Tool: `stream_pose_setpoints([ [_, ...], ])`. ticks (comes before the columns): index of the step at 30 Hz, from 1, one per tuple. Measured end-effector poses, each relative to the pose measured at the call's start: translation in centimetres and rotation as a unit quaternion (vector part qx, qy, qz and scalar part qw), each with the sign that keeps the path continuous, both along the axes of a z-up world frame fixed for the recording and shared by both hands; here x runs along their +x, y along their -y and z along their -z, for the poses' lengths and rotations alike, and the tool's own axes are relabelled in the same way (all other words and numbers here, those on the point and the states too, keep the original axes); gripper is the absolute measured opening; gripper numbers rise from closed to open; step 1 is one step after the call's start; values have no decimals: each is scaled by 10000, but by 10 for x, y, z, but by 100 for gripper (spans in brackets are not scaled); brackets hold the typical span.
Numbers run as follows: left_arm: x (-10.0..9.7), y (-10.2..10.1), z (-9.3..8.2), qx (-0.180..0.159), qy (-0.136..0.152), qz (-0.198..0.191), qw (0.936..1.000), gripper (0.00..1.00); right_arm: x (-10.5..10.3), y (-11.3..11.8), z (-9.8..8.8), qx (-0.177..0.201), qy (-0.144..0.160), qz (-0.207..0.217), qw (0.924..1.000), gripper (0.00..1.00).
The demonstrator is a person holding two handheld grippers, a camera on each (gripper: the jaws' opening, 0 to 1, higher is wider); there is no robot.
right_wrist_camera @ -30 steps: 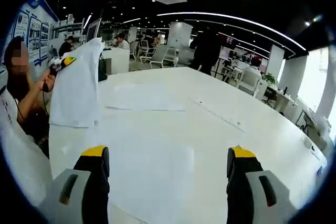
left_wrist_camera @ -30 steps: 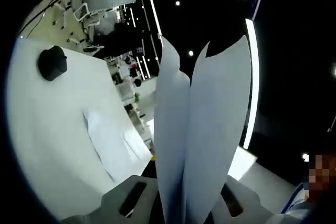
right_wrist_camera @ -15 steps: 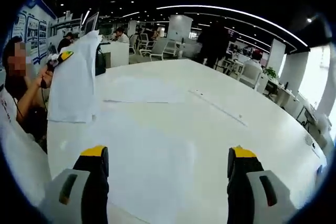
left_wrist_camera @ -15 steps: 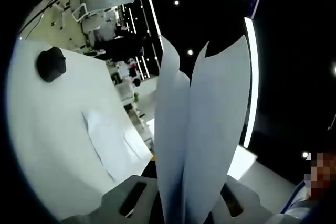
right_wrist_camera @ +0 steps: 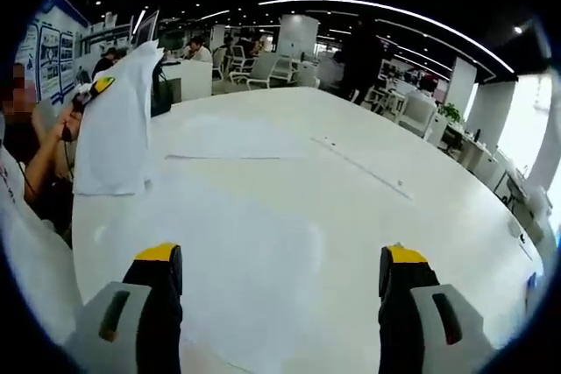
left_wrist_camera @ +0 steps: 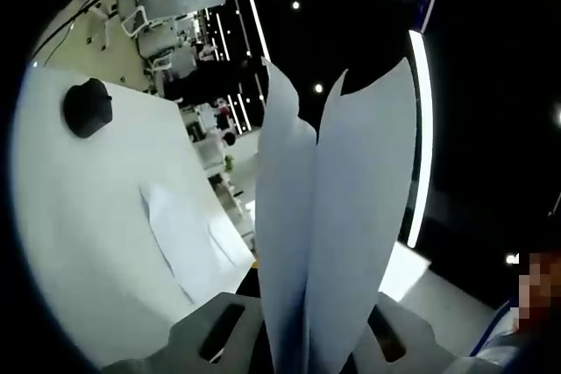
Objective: Organize the stack of printing papers by aligning and flattening the scattered papers on the table
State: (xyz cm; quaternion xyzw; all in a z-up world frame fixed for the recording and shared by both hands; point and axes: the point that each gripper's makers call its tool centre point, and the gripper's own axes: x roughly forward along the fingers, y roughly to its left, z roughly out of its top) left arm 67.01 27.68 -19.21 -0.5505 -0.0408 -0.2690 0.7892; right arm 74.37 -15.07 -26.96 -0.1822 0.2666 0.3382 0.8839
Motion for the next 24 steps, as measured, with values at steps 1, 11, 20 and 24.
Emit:
stream_pose_setpoints([
  [1, 0, 0, 0, 1, -3, 2, 10000, 6, 0, 0, 1, 3, -9, 14, 10000, 88],
  [11, 1, -2, 0, 1, -3, 9, 10000, 6, 0, 2, 5, -8, -53, 34, 10000, 88],
  [20, 3, -2, 5, 3, -57, 8, 10000, 6, 2, 6, 15, -37, -150, 90, 9998, 87],
  [24, 2, -2, 4, 11, -51, 0, 10000, 6, 2, 6, 18, -43, -168, 102, 9998, 87],
])
